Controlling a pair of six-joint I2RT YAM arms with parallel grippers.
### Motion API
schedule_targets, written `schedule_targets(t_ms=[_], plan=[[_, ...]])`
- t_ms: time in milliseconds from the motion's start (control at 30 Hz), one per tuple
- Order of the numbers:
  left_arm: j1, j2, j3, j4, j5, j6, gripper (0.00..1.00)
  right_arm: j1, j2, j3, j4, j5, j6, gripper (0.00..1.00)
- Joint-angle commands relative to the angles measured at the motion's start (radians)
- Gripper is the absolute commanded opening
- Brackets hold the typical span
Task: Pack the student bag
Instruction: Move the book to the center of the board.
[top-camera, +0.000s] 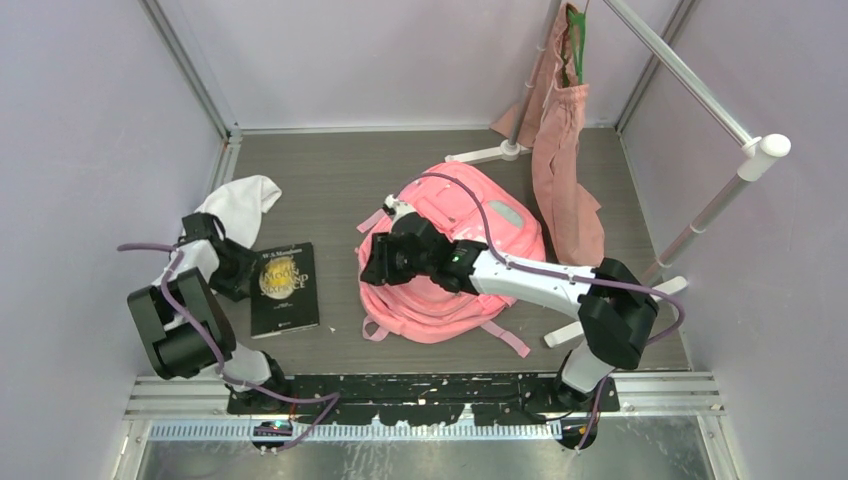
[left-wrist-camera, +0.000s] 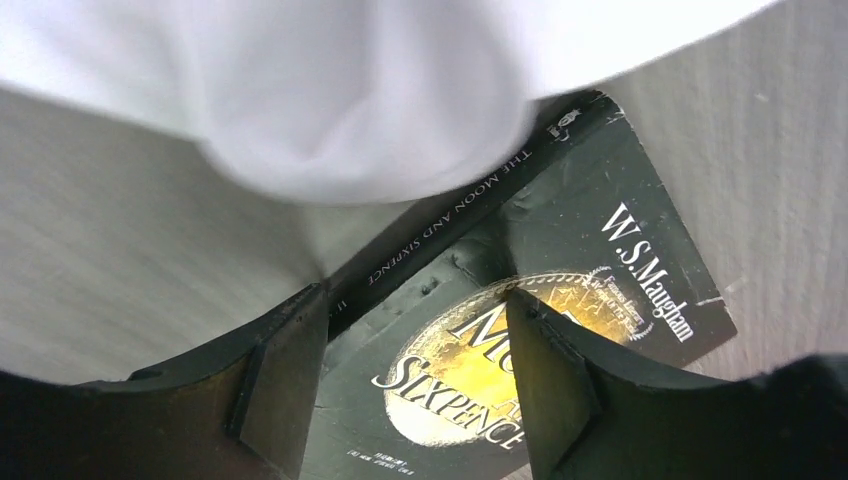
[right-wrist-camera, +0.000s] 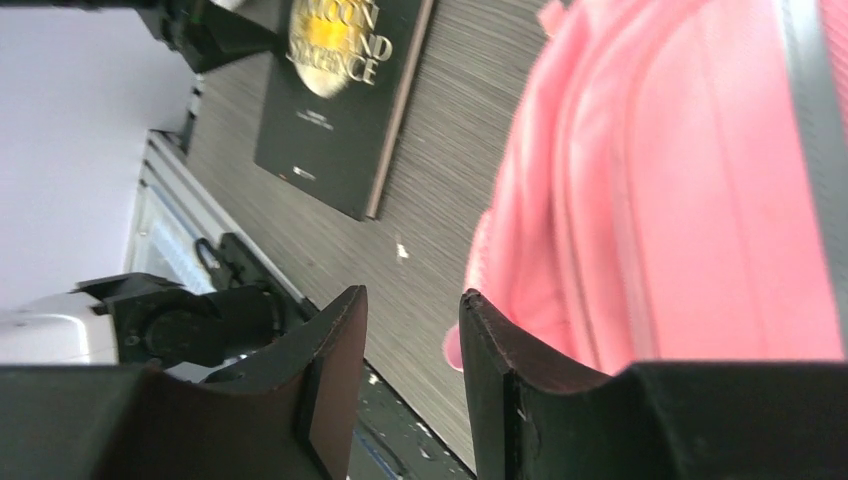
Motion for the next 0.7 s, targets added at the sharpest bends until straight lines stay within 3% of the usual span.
schedule_targets(t_ms=[0,133,267,433,600,667], plan=[[-0.071,0.057,0.069,0.1,0.167,0.093,0.65,-0.033,-0.061,-0.06,0.03,0.022,-0.008,0.45],[-0.211,0.068,0.154,0.081,0.138,0.185,0.68,-0.061,-0.042,-0.039,0.006,-0.001,-0.025,0.48],[-0.253,0.06,0.234,0.067,0.174,0.215,0.68,-0.073,0.012,0.071,-0.087,-0.04,-0.102,0.51],[-0.254,-0.155,0.16,0.153,0.274,0.176,0.72,-0.072,0.115,0.252,-0.239,-0.083,-0.206,0.55],[-0.283,-0.427,0.016,-0.089,0.188,0.055,0.73,-0.073,0.184,0.31,-0.258,-0.093,-0.213,0.57],[-0.324,-0.552,-0.041,-0.224,0.071,-0.044,0.75,-0.072,0.2,0.307,-0.229,-0.098,-0.192,0.57]])
